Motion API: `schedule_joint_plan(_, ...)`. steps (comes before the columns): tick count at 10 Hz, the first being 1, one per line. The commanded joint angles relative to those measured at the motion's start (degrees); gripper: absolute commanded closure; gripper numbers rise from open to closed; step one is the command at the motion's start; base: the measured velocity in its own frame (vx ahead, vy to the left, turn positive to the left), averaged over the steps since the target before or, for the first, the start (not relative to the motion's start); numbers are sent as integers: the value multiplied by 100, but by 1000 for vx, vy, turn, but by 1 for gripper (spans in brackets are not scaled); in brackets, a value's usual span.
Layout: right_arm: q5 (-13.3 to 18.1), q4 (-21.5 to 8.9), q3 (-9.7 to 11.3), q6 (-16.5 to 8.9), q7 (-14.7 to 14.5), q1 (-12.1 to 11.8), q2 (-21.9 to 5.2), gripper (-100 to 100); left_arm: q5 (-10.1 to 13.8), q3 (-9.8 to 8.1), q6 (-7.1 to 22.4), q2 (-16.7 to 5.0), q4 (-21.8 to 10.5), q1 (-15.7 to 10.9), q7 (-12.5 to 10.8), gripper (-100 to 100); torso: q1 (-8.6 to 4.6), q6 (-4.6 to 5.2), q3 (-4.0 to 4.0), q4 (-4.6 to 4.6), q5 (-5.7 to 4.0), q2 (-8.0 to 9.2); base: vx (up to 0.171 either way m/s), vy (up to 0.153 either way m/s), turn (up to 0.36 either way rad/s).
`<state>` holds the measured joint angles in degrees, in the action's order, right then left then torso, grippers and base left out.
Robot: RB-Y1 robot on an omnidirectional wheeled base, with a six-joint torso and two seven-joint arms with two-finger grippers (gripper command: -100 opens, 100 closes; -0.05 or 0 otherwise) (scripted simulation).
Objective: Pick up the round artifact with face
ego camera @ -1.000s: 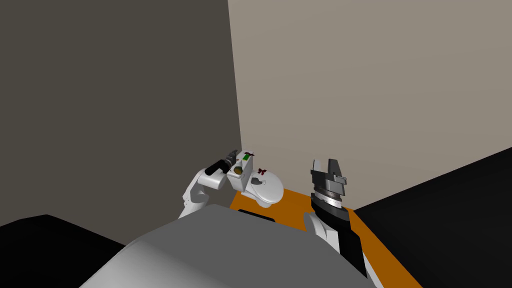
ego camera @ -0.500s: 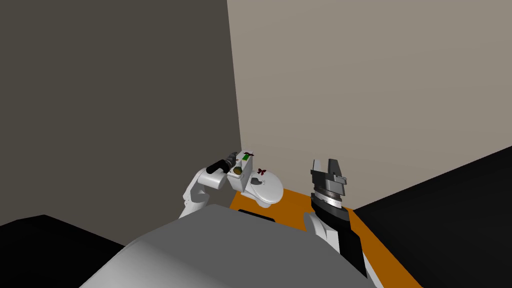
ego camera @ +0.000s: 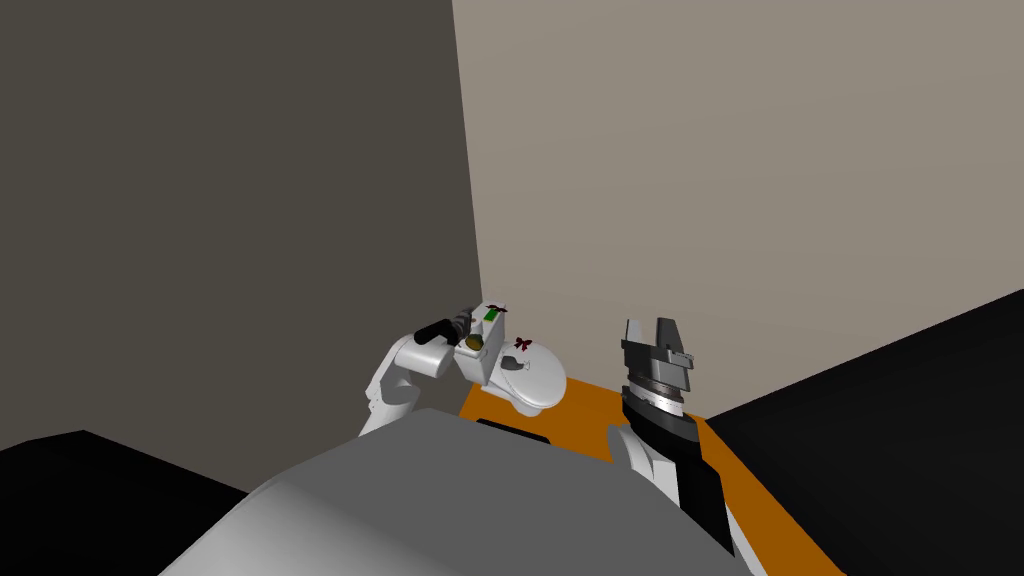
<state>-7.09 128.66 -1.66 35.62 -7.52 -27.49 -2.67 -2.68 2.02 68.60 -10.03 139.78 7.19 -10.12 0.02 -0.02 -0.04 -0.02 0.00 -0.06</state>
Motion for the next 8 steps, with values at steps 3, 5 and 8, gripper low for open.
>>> schedule_joint_plan(3,0,0,0,0,0,0,0,0,-2,2,505,48,50,-31,-12,-100,1,0,0,0,0,-1,15,2,-9)
schedule_joint_plan(5,0,0,0,0,0,0,0,0,0,5,774,100,100,-49,-21,-100,1,0,0,0,0,1,15,3,-7)
schedule_joint_plan(8,0,0,0,0,0,0,0,0,5,8,1192,157,153,-60,-28,-100,2,0,0,0,0,0,20,5,-11)
